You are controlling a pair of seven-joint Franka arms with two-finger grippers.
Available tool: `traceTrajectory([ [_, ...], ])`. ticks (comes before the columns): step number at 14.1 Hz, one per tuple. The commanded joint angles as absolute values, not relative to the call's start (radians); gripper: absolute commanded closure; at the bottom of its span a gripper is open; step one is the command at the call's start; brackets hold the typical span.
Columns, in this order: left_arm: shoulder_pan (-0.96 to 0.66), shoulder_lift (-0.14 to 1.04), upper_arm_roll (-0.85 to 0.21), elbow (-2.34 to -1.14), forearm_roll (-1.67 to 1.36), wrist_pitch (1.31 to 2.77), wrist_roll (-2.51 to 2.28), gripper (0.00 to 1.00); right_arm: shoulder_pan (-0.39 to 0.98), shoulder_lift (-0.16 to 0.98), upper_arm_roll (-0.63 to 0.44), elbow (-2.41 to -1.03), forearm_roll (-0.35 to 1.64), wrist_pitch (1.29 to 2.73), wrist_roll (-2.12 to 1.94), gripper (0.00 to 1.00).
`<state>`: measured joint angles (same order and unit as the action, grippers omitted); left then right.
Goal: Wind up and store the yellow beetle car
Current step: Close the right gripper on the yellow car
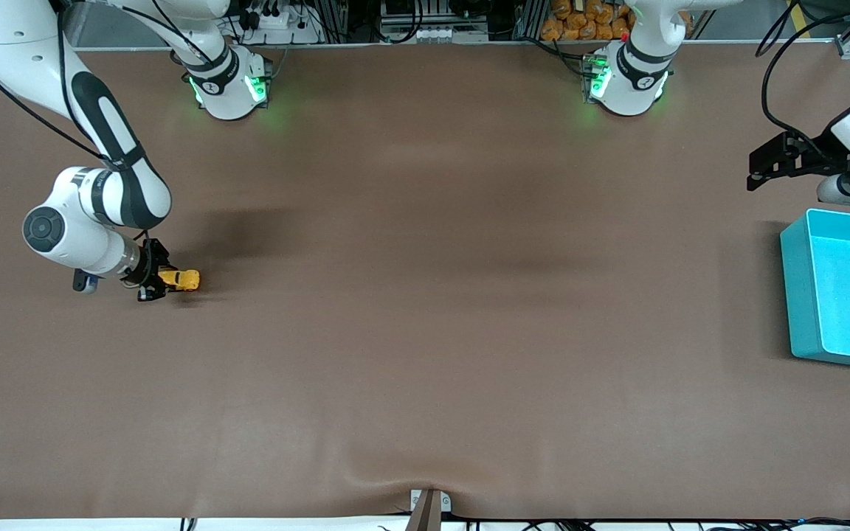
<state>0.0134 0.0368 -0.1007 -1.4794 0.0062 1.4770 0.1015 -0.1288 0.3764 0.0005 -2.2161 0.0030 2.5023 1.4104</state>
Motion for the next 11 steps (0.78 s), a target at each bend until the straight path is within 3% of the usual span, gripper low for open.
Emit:
traceTrajectory([
  [1,0.015,0.04,-0.103,-1.468,0.025,1.473,0.114,0.0,-0.143,0.382,0.009,-2.223,-0.012,2.513,1.44,0.73],
  [6,0.015,0.04,-0.103,-1.468,0.025,1.473,0.114,0.0,-0.147,0.397,0.009,-2.221,-0.014,2.534,1.466,0.8],
  [11,0.012,0.04,-0.103,-1.468,0.026,1.473,0.114,0.0,-0.147,0.423,0.006,-2.207,-0.015,2.546,1.483,0.8],
])
